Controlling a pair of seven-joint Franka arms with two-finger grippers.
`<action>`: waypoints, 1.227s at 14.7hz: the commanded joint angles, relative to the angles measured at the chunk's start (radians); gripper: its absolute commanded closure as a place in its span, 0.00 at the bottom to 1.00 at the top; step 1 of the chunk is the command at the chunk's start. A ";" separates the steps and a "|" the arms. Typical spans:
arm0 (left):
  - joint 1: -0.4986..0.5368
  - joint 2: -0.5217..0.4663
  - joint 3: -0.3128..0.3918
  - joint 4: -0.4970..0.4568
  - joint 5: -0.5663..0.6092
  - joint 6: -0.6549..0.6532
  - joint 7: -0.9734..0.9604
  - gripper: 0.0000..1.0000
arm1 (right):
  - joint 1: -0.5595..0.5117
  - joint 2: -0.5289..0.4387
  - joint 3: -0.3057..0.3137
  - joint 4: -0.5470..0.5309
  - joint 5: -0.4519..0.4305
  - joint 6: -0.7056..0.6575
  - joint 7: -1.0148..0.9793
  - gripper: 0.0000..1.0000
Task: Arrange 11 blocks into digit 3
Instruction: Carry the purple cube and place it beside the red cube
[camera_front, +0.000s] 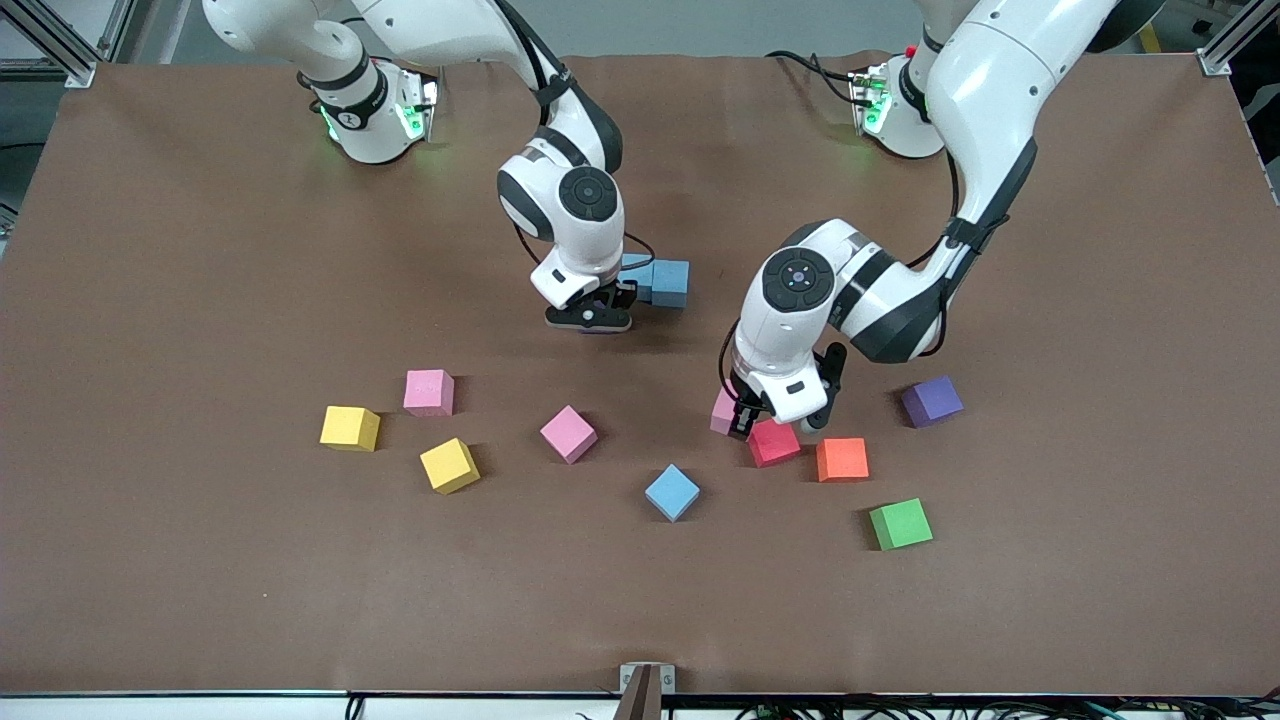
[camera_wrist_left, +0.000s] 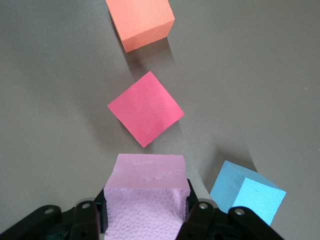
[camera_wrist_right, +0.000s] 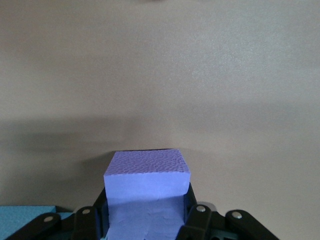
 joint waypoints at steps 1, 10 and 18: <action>0.003 -0.017 -0.005 0.002 0.010 -0.025 -0.006 0.61 | 0.007 -0.023 -0.004 -0.030 -0.018 0.008 0.028 1.00; 0.004 -0.015 -0.005 0.002 0.010 -0.025 -0.005 0.61 | 0.007 -0.020 -0.003 -0.051 -0.017 0.056 0.062 1.00; 0.003 -0.012 -0.004 0.002 0.012 -0.025 -0.005 0.61 | 0.014 -0.020 -0.001 -0.059 -0.014 0.070 0.072 1.00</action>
